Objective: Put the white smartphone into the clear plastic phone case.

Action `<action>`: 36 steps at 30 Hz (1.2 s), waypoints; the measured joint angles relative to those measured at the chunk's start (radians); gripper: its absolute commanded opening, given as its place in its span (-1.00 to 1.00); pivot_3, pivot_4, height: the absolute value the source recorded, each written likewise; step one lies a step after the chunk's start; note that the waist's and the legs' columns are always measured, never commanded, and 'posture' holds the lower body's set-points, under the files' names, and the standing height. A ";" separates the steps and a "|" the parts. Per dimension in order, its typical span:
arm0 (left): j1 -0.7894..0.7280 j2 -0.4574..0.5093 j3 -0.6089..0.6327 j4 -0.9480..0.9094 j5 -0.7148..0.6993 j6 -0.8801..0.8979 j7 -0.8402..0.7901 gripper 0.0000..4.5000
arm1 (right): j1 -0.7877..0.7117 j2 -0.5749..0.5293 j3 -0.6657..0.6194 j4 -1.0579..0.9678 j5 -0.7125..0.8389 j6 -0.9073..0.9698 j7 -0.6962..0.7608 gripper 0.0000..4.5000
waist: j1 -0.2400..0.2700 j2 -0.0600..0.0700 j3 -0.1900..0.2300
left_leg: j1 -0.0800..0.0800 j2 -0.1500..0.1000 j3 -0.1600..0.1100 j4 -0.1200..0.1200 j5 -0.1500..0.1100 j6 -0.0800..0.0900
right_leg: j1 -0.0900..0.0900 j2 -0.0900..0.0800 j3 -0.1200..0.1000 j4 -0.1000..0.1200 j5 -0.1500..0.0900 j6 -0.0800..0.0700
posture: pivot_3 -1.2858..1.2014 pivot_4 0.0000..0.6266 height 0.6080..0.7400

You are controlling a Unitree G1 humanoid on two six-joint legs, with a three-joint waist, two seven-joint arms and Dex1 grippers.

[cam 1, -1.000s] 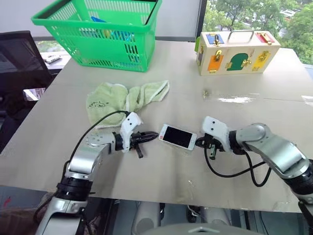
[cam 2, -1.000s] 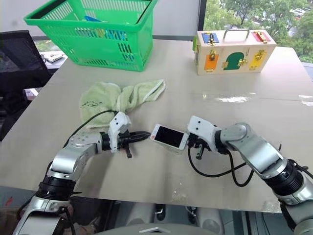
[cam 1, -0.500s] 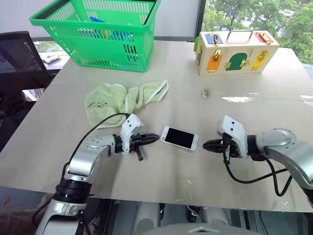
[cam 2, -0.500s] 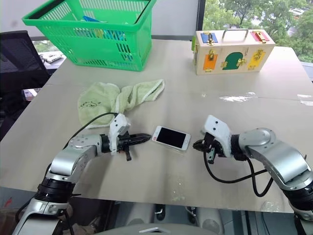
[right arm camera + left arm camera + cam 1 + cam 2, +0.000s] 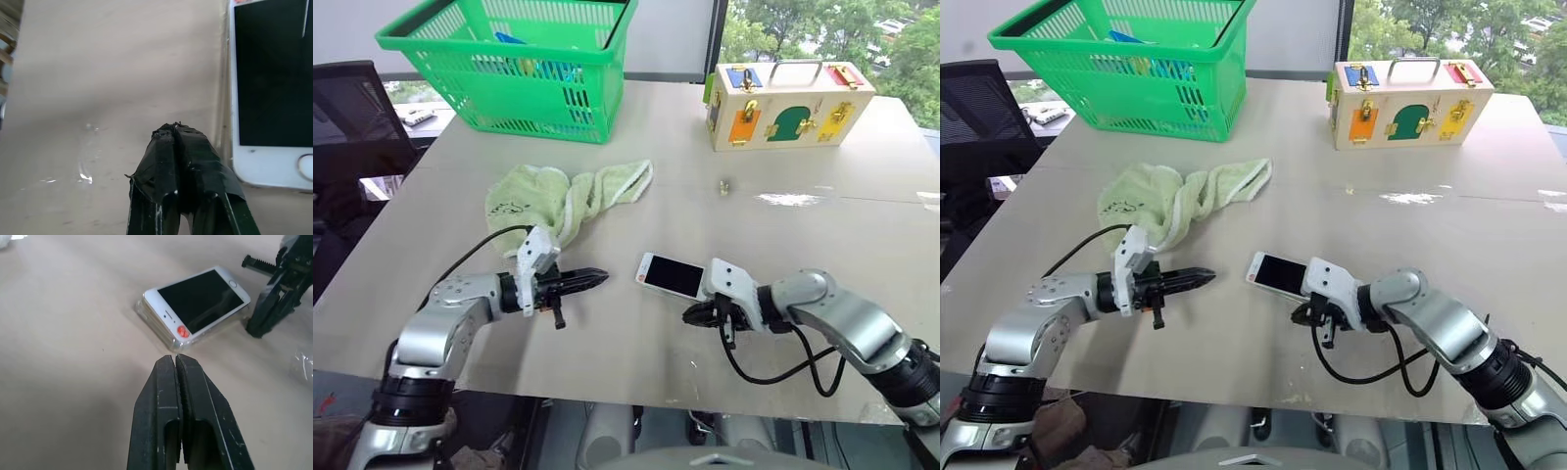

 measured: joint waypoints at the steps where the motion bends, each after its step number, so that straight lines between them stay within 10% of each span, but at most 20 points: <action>1: 0.004 0.000 0.000 0.000 0.000 -0.004 0.003 -0.98 | -0.002 -0.004 -0.003 0.006 -0.005 -0.008 0.000 -1.00 | 0.000 0.000 0.000 | 0.000 0.000 0.000 0.000 0.000 0.000 | 0.000 0.000 0.000 0.000 0.000 0.000 | 0.03 -0.52 1.00; 10: 0.021 -0.005 0.000 0.000 -0.008 -0.018 0.020 -0.98 | -0.008 -0.085 -0.088 0.016 0.017 0.000 0.058 -1.00 | 0.000 0.000 0.000 | 0.000 0.000 0.000 0.000 0.000 0.000 | 0.000 0.000 0.001 0.000 0.000 -0.001 | 0.03 -0.52 1.00; 15: 0.020 -0.014 0.003 -0.006 -0.020 -0.019 0.020 -0.98 | -0.106 0.049 -0.180 -0.036 0.141 0.078 0.030 -1.00 | -0.007 0.000 0.000 | 0.001 0.001 0.000 0.000 0.000 0.000 | -0.001 0.001 0.001 0.001 0.000 0.000 | 0.03 -0.52 1.00; 26: 0.027 -0.016 0.019 -0.017 -0.029 -0.022 0.030 -0.98 | -0.276 0.319 0.063 0.316 -0.130 -0.040 -0.143 -1.00 | -0.003 0.000 0.000 | 0.000 -0.001 0.003 0.000 0.000 0.000 | -0.001 0.001 0.001 0.001 0.001 0.000 | 0.03 -0.52 1.00; 36: 0.042 -0.021 0.028 -0.053 -0.037 -0.014 0.063 -0.98 | -0.325 0.349 0.115 0.410 -0.220 -0.053 -0.088 -1.00 | -0.003 0.001 -0.002 | 0.006 0.001 0.002 0.000 0.000 0.000 | 0.002 0.001 0.001 0.003 -0.001 -0.005 | 0.03 -0.52 1.00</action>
